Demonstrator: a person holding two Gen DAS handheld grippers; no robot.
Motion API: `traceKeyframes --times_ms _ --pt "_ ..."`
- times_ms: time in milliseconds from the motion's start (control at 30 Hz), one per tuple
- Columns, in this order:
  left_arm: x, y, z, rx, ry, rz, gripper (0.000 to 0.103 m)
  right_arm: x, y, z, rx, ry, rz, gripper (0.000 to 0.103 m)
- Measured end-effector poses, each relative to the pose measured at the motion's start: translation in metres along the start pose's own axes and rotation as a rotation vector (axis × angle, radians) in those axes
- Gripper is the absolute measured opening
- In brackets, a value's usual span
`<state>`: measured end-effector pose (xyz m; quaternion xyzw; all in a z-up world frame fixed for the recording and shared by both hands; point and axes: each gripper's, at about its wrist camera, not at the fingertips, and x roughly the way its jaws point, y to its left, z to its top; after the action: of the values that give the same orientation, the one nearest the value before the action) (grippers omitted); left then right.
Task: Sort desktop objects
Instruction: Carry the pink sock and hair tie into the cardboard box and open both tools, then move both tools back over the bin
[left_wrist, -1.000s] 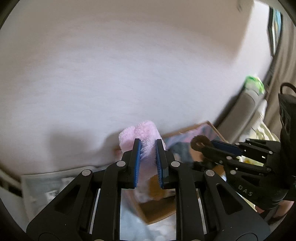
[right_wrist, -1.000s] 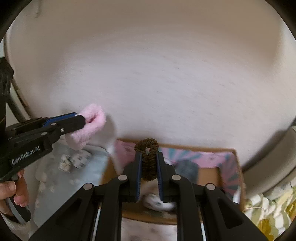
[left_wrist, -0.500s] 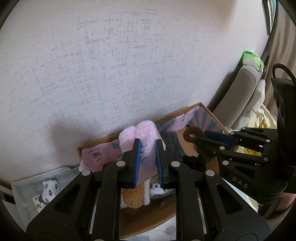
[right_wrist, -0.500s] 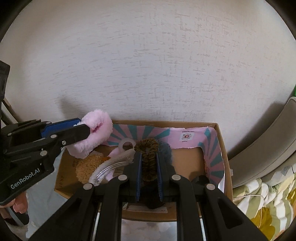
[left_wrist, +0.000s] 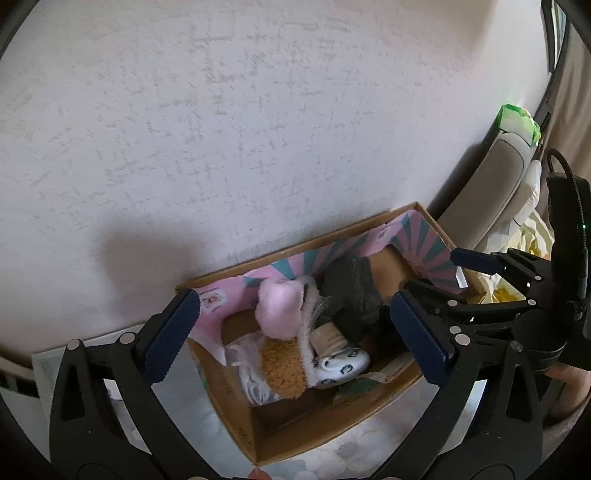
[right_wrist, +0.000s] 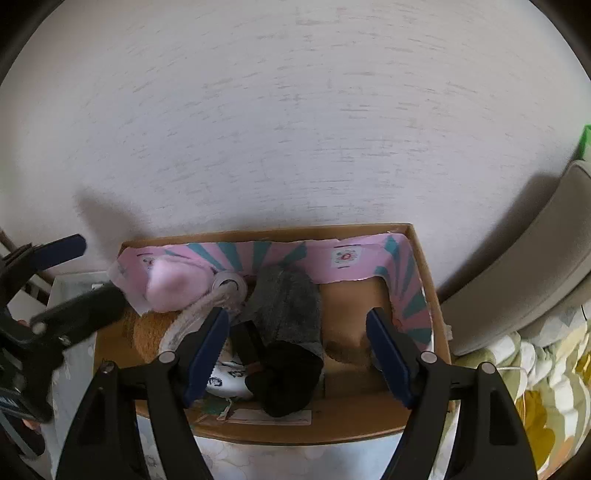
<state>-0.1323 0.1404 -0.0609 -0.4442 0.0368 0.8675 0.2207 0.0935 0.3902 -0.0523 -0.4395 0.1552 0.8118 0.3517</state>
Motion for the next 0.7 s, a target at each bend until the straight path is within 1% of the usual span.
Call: traceKeyframes --times_ms 133,200,300,467,633,700 --pt "-0.010 0.004 -0.004 0.001 -0.011 0.002 0.103 -0.007 0.004 0.000 -0.003 -0.010 -0.002 0.073" --pt "-0.016 0.006 -0.006 0.003 -0.016 0.007 0.103 0.003 0.004 -0.002 -0.011 -0.012 -0.005 0.073" --pt "-0.028 0.013 -0.008 0.004 -0.029 0.014 0.103 0.003 0.010 -0.002 -0.023 -0.018 -0.011 0.073" --pt "-0.050 0.028 -0.011 -0.001 -0.048 0.024 0.103 -0.007 0.021 -0.001 -0.042 -0.028 -0.015 0.073" --pt "-0.072 0.051 -0.018 -0.035 -0.079 0.049 0.103 -0.018 0.037 0.000 -0.076 -0.060 0.009 0.073" --pt "-0.080 0.060 -0.022 -0.047 -0.091 0.061 0.103 -0.026 0.048 0.002 -0.097 -0.086 0.025 0.073"
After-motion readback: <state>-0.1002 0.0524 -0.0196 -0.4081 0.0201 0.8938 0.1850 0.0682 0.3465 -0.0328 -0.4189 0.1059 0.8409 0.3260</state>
